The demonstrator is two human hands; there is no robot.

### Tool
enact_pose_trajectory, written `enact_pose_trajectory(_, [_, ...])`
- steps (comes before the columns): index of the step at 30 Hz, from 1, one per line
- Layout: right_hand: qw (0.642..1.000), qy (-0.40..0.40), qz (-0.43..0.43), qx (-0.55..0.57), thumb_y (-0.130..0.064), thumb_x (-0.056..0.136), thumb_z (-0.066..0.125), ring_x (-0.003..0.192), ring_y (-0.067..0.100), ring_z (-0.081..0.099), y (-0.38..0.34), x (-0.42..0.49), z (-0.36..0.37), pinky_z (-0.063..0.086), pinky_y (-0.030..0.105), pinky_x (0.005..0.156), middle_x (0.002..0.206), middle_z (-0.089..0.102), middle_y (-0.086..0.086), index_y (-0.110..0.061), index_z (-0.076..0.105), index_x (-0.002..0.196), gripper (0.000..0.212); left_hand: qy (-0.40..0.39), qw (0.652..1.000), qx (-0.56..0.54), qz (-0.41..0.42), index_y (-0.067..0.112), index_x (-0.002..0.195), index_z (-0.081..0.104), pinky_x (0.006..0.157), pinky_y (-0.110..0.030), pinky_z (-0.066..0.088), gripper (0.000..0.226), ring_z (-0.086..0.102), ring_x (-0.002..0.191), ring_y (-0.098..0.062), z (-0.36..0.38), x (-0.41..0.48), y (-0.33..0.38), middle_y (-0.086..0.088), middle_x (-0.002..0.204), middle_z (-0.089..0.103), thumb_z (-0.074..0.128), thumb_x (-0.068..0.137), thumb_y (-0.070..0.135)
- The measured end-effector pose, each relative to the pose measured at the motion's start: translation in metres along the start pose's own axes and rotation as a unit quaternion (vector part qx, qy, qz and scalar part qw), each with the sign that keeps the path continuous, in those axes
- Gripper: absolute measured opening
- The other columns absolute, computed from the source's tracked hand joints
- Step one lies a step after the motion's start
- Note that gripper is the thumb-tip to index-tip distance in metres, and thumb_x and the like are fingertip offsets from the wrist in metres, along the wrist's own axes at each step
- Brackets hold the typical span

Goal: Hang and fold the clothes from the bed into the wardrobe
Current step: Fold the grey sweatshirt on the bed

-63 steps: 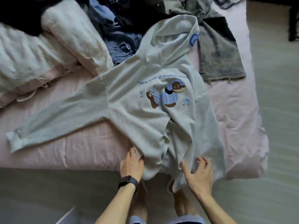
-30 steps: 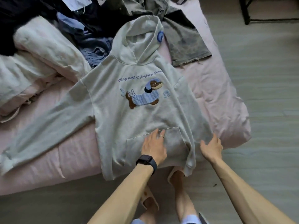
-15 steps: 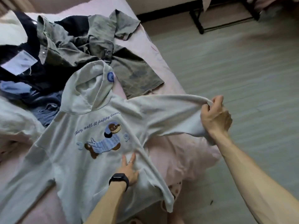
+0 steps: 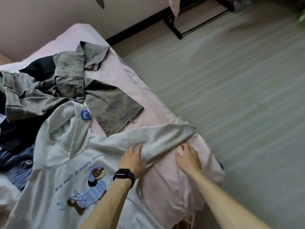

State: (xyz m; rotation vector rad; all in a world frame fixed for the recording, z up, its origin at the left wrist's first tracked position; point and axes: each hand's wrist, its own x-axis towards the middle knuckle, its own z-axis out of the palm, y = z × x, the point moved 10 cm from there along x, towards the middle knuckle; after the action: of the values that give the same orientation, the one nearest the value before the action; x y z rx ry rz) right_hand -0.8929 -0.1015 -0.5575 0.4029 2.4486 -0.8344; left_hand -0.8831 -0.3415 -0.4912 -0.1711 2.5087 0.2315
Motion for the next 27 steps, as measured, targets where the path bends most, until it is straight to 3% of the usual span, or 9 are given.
enact_pose_trajectory(6, [0.976,-0.029,0.123,0.178,-0.054,0.089,0.061,0.112,0.033,0.062,0.008,0.037,0.018,0.047,0.033,0.087,0.118,0.068,0.012,-0.010,0.066,0.113,0.051,0.054,0.995,0.070,0.042,0.026,0.158,0.015,0.118,-0.043,0.023,0.072,0.021,0.149,-0.025,-0.020,0.077,0.025,-0.005,0.164,0.020,0.050,0.097,0.042])
enact_pose_trajectory(9, [0.949,-0.004,0.168,0.266,-0.043,0.091,0.064,0.106,0.036,0.064,0.003,0.054,0.012,0.048,0.035,0.084,0.109,0.071,0.016,-0.009,0.065,0.093,0.035,0.054,0.991,0.109,0.060,0.028,0.149,0.037,0.112,-0.041,0.030,0.057,0.035,0.141,-0.025,-0.028,0.109,0.033,-0.003,0.149,0.046,0.049,0.097,0.046])
enact_pose_trajectory(12, [0.931,0.160,0.130,0.302,-0.034,0.093,0.064,0.094,0.036,0.061,-0.017,0.056,-0.038,0.037,0.033,0.075,0.094,0.069,0.016,-0.011,0.056,0.080,0.028,0.148,0.974,0.128,0.115,0.026,0.117,0.063,0.085,-0.037,0.034,0.027,0.057,0.109,-0.029,-0.066,0.122,0.044,-0.001,0.112,0.067,0.046,0.100,0.040])
enact_pose_trajectory(14, [0.901,0.298,0.045,0.311,-0.024,0.093,0.066,0.087,0.034,0.061,-0.042,0.048,-0.081,0.038,0.032,0.076,0.090,0.066,0.013,-0.007,0.062,0.086,0.019,0.226,0.968,0.055,0.096,0.023,0.117,0.063,0.082,-0.039,0.034,0.025,0.057,0.106,-0.032,-0.099,0.129,0.037,-0.005,0.110,0.065,0.047,0.102,0.034])
enact_pose_trajectory(16, [0.878,0.326,-0.031,0.348,-0.019,0.094,0.067,0.080,0.023,0.064,-0.067,0.050,-0.098,0.047,0.019,0.079,0.105,0.062,0.008,-0.006,0.070,0.108,0.019,0.240,0.970,0.013,0.041,0.022,0.120,0.059,0.086,-0.042,0.037,0.027,0.055,0.109,-0.034,-0.115,0.137,0.020,-0.007,0.115,0.063,0.045,0.103,0.036])
enact_pose_trajectory(18, [0.902,0.231,-0.033,0.364,-0.025,0.094,0.068,0.082,0.016,0.064,-0.077,0.066,-0.080,0.045,0.007,0.082,0.122,0.057,0.007,-0.009,0.066,0.127,0.037,0.168,0.985,0.023,-0.021,0.025,0.132,0.051,0.093,-0.044,0.038,0.035,0.049,0.119,-0.034,-0.105,0.146,0.006,-0.008,0.127,0.057,0.043,0.102,0.042])
enact_pose_trajectory(21, [0.958,0.029,0.059,0.280,-0.035,0.094,0.064,0.106,0.026,0.067,-0.063,0.058,0.001,0.048,0.032,0.098,0.120,0.066,0.007,-0.015,0.059,0.128,0.040,0.115,0.992,0.049,-0.030,0.025,0.148,0.036,0.104,-0.045,0.035,0.053,0.041,0.131,-0.032,-0.087,0.138,-0.008,-0.010,0.141,0.046,0.046,0.099,0.043])
enact_pose_trajectory(24, [0.948,-0.047,0.120,0.290,-0.032,0.094,0.061,0.081,0.025,0.074,-0.051,0.019,0.059,0.060,0.044,0.078,0.091,0.072,0.000,-0.020,0.053,0.106,0.019,0.149,0.987,0.031,0.040,0.026,0.153,0.032,0.111,-0.041,0.029,0.060,0.036,0.139,-0.028,-0.070,0.108,-0.007,-0.007,0.153,0.037,0.052,0.097,0.037])
enact_pose_trajectory(27, [0.925,-0.077,0.177,0.326,-0.036,0.093,0.064,0.052,0.016,0.067,-0.054,0.001,0.082,0.057,0.035,0.053,0.064,0.070,0.000,-0.015,0.060,0.086,0.022,0.095,0.985,0.111,0.096,0.033,0.158,0.016,0.113,-0.046,0.025,0.067,0.030,0.144,-0.028,-0.035,0.086,-0.017,-0.007,0.160,0.026,0.047,0.098,0.037])
